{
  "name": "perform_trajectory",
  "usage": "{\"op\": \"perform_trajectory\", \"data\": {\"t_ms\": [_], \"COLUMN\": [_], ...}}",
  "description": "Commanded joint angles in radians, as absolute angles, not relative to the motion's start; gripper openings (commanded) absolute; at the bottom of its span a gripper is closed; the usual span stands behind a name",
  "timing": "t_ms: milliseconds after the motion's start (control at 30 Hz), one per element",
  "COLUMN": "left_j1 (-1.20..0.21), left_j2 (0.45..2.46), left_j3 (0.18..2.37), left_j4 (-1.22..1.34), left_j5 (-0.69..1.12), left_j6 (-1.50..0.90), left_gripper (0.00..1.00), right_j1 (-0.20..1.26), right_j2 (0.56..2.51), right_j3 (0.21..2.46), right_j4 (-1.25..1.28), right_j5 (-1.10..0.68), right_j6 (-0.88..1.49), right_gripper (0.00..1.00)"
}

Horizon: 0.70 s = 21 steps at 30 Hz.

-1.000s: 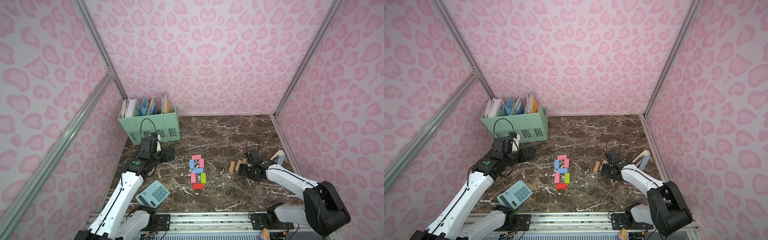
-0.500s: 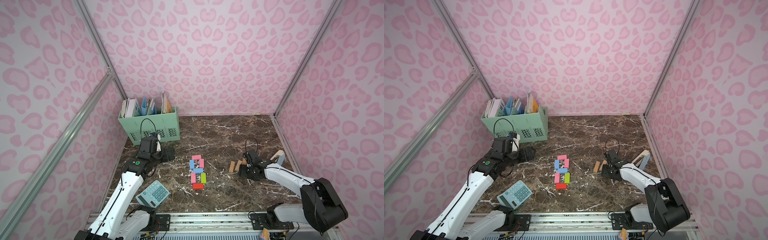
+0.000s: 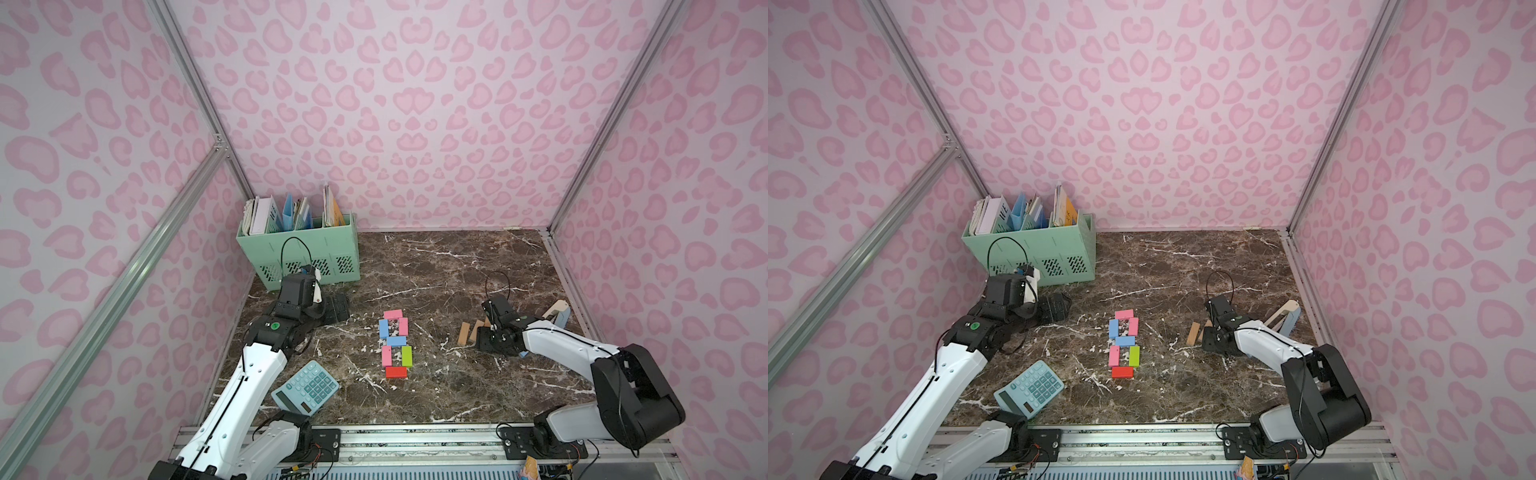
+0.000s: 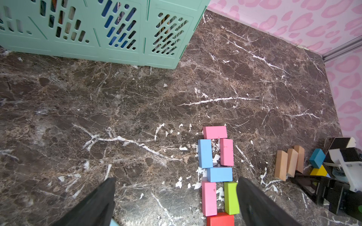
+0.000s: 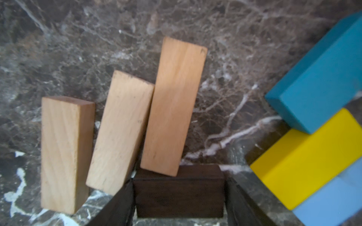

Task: Assemble the number 8 with building blocks
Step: Pick up the building block from the center of the board.

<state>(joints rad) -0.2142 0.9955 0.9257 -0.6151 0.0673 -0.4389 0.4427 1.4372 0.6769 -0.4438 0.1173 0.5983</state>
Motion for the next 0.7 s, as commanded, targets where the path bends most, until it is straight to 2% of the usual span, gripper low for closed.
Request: {"op": "perform_trajectory", "data": {"t_ms": [0, 167, 300, 433, 667], "left_j1": [-0.214, -0.214, -0.213, -0.213, -0.213], "left_j2": [0.999, 1.000, 1.005, 1.012, 1.003], "left_j3": [0.928, 0.926, 0.926, 0.926, 0.919], "left_j4": [-0.608, -0.609, -0.611, -0.610, -0.594], "left_j5": [0.067, 0.061, 0.060, 0.055, 0.056], "left_j6": [-0.428, -0.426, -0.426, -0.425, -0.423], "left_gripper": [0.99, 0.98, 0.98, 0.98, 0.98], "right_j1": [0.464, 0.482, 0.484, 0.484, 0.502], "right_j2": [1.472, 1.512, 1.514, 1.472, 1.374], "right_j3": [0.684, 0.697, 0.696, 0.704, 0.799], "right_j4": [-0.487, -0.495, -0.508, -0.527, -0.600], "right_j5": [0.100, 0.109, 0.131, 0.141, 0.152], "right_j6": [0.588, 0.590, 0.605, 0.617, 0.636], "right_gripper": [0.72, 0.71, 0.61, 0.55, 0.51]}}
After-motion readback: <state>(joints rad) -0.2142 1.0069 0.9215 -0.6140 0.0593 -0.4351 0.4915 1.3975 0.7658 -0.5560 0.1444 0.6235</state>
